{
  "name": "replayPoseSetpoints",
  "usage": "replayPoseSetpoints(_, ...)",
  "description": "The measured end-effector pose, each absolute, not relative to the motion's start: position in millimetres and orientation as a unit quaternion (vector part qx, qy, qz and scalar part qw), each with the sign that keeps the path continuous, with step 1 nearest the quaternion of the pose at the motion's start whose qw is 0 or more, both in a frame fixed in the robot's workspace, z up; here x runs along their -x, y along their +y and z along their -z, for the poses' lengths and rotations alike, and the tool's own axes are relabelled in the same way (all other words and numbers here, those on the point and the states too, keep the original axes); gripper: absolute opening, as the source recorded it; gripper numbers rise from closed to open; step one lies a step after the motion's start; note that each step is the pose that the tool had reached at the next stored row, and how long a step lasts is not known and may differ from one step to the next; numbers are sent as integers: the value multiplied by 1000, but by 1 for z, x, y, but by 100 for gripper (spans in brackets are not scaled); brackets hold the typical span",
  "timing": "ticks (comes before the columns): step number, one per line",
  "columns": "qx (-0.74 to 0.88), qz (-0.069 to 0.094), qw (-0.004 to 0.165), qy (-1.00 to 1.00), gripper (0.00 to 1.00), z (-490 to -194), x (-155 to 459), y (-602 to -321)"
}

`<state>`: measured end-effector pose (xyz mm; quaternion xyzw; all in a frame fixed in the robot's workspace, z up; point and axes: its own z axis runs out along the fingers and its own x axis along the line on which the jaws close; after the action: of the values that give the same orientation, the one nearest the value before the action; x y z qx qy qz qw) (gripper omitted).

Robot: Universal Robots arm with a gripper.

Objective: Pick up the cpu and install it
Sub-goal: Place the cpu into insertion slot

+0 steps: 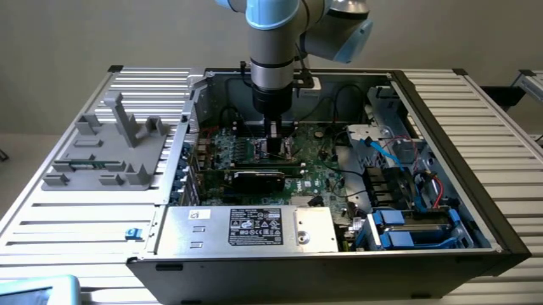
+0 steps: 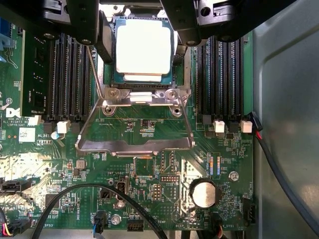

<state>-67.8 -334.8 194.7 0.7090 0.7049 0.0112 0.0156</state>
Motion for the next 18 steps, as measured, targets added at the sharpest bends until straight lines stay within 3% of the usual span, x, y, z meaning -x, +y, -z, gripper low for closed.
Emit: replayPoseSetpoints(18, -709, -11, 16, 705, 56, -195, 68, -335)
